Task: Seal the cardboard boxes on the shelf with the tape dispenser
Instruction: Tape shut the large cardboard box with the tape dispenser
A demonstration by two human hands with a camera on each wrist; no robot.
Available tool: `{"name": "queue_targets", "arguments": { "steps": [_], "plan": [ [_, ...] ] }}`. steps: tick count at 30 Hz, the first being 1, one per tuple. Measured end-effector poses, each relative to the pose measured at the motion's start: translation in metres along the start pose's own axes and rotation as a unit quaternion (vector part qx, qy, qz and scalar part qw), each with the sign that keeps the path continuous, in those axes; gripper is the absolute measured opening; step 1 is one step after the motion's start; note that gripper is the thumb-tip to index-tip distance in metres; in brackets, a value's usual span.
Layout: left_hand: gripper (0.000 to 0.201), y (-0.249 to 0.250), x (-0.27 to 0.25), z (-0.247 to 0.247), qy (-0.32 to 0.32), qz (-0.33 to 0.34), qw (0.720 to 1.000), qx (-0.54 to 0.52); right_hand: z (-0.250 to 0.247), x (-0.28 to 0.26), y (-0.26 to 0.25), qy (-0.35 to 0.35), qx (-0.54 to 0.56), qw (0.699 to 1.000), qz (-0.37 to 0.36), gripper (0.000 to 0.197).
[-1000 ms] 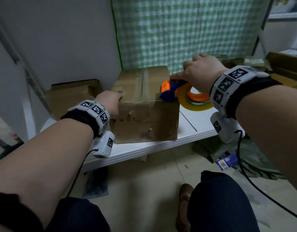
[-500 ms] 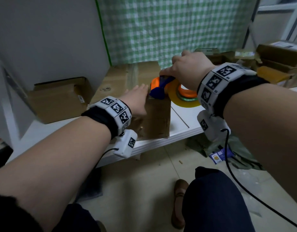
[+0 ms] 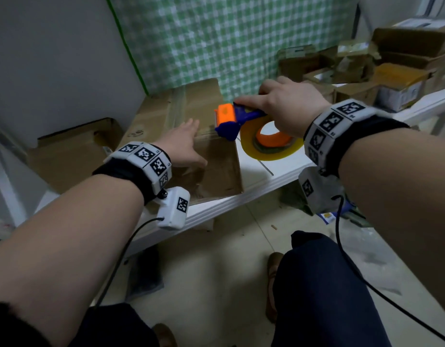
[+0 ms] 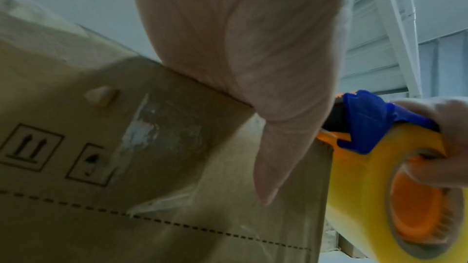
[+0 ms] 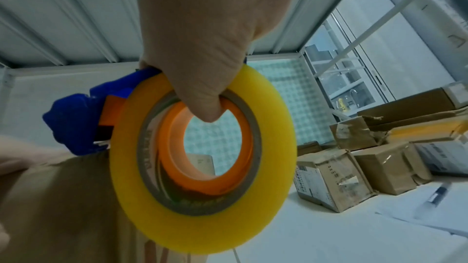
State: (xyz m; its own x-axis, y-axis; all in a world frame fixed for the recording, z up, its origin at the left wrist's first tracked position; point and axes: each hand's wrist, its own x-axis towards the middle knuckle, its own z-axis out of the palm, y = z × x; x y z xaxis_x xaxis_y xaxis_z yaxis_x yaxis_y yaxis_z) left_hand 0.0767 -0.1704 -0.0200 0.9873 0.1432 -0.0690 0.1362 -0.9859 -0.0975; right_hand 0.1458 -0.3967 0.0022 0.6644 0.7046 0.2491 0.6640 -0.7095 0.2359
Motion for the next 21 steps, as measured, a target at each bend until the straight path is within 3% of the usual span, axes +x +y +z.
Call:
{"name": "queue_targets", "arguments": {
  "steps": [4, 9, 19, 21],
  "plan": [
    [0.109, 0.003, -0.002, -0.001, 0.002, -0.01, 1.0, -0.001, 0.011, -0.002, 0.015, 0.009, 0.038, 0.999, -0.007, 0.087],
    [0.111, 0.005, -0.002, -0.001, 0.002, -0.015, 1.0, 0.0, 0.032, -0.025, 0.039, -0.009, 0.05, 0.998, 0.046, 0.082],
    [0.115, 0.001, -0.008, -0.011, -0.064, -0.024, 0.995, -0.07, 0.059, -0.019, 0.01, -0.01, 0.077, 0.997, 0.014, 0.079],
    [0.129, -0.003, -0.01, -0.015, -0.078, -0.018, 0.993, -0.082, 0.059, -0.019, 0.005, -0.004, 0.08, 0.997, 0.015, 0.077]
  ]
}}
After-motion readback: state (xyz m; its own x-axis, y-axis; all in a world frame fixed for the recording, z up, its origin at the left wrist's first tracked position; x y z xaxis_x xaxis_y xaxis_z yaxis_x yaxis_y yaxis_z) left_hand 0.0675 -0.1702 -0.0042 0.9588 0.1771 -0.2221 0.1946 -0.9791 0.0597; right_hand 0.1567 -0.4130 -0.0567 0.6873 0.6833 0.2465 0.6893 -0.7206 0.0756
